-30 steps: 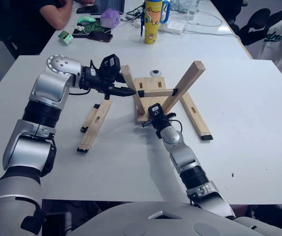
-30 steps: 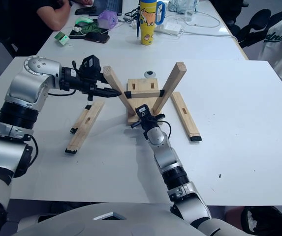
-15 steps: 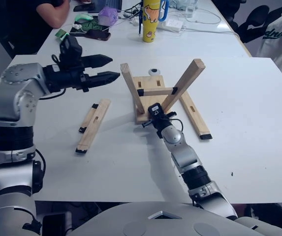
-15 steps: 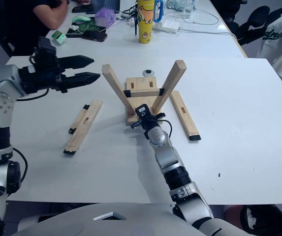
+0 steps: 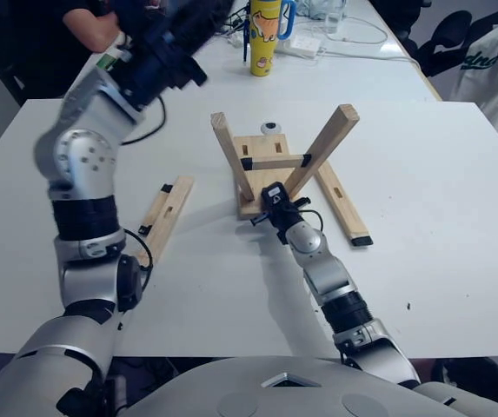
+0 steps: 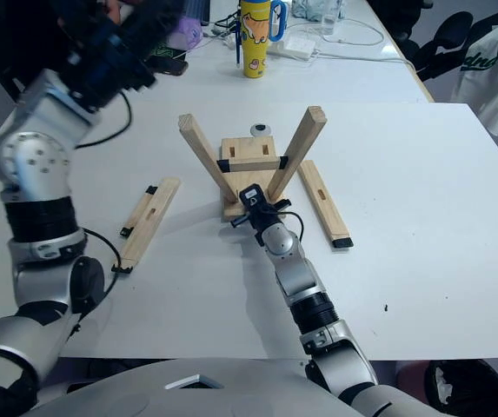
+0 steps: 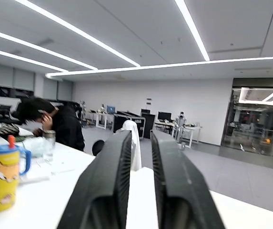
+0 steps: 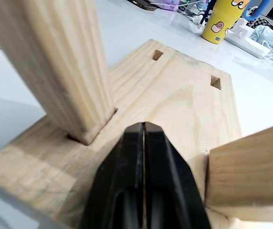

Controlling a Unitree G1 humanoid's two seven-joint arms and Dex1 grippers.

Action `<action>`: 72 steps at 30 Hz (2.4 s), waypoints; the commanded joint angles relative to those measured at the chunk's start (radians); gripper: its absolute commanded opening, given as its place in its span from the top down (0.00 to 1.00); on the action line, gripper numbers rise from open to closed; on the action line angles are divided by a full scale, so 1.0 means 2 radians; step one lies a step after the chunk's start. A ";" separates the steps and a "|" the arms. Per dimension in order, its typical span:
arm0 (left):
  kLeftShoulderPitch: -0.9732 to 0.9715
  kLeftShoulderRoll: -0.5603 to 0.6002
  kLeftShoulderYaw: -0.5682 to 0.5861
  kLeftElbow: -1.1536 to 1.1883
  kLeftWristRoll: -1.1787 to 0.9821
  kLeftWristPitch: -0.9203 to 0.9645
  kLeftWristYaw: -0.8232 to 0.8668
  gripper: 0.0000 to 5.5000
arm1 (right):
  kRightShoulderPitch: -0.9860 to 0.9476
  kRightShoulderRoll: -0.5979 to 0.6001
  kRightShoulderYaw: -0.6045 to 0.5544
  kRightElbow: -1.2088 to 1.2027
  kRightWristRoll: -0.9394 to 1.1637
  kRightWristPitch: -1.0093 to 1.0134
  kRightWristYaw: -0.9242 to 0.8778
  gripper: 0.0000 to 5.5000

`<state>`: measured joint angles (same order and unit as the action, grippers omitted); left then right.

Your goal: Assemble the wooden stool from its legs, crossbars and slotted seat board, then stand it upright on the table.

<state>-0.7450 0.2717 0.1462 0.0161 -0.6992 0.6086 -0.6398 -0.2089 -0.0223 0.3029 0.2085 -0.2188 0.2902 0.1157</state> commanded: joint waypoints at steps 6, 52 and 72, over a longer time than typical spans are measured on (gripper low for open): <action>-0.048 0.008 0.045 -0.042 -0.036 0.006 0.037 0.99 | 0.059 -0.009 0.005 0.079 0.003 0.045 0.016 1.00; 0.094 -0.058 -0.080 -0.139 0.339 -0.238 0.348 0.99 | 0.041 0.009 0.002 0.107 0.007 0.028 0.017 1.00; 0.294 -0.101 -0.083 -0.175 0.333 -0.197 0.338 0.99 | -0.020 0.077 -0.107 0.001 0.193 0.116 0.063 1.00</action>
<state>-0.1948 0.0886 -0.0199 -0.3491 -0.0233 0.1875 0.0346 -0.2851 0.0874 0.0820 0.2110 0.1313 0.4687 0.2325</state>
